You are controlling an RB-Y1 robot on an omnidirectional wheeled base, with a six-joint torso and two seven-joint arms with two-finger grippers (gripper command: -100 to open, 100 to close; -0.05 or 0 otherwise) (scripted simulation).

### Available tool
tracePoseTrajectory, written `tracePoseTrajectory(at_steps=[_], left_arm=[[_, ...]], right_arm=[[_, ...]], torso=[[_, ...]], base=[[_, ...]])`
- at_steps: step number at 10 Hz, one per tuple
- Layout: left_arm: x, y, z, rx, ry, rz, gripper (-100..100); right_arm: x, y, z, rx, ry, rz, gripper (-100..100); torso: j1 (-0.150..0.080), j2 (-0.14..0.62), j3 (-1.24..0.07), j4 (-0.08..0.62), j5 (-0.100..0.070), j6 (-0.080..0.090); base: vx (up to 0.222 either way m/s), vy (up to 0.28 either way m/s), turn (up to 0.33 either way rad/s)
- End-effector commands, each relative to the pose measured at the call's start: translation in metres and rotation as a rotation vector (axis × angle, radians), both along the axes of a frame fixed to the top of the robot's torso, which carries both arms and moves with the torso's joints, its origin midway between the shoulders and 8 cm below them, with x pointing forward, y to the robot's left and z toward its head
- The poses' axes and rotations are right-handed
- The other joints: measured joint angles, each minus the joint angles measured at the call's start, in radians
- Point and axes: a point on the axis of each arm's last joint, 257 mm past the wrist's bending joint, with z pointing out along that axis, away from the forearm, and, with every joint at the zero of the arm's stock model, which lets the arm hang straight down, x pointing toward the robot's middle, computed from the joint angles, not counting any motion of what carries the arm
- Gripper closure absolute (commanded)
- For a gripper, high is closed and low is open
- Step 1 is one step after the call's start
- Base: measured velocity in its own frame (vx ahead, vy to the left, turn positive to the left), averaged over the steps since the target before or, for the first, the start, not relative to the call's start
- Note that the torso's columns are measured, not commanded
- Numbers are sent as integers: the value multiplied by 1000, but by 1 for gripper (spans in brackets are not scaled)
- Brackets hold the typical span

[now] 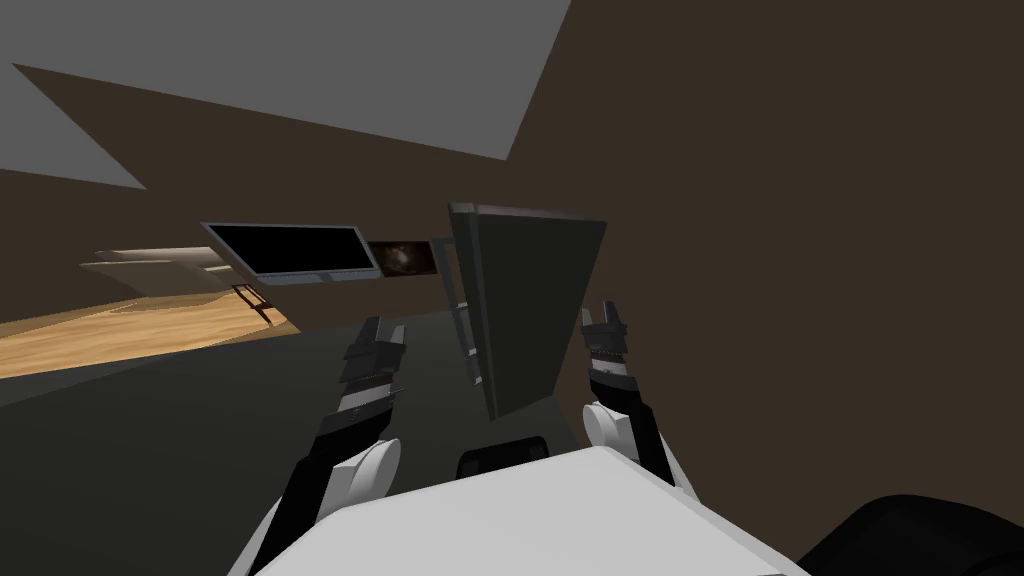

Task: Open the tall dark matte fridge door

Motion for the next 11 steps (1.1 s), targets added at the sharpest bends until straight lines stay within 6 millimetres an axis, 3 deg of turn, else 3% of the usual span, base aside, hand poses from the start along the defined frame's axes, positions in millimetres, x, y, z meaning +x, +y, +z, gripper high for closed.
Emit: tracePoseTrajectory(at_steps=[1,9,10,11], left_arm=[[0,0,0,0,0,0,0],[0,0,0,0,0,0,0],[0,0,0,0,0,0,0],[0,0,0,0,0,0,0]], right_arm=[[0,0,0,0,0,0,0],[0,0,0,0,0,0,0],[-1,-3,-5,-62,29,-3,-100],[-2,-8,-10,-105,54,-16,-100]], torso=[[0,40,-82,41,0,0],[0,618,-1234,617,0,0],[0,691,-1382,691,0,0],[1,725,-1451,724,0,0]], base=[[0,0,0],[0,0,0],[3,17,68],[-1,33,87]])
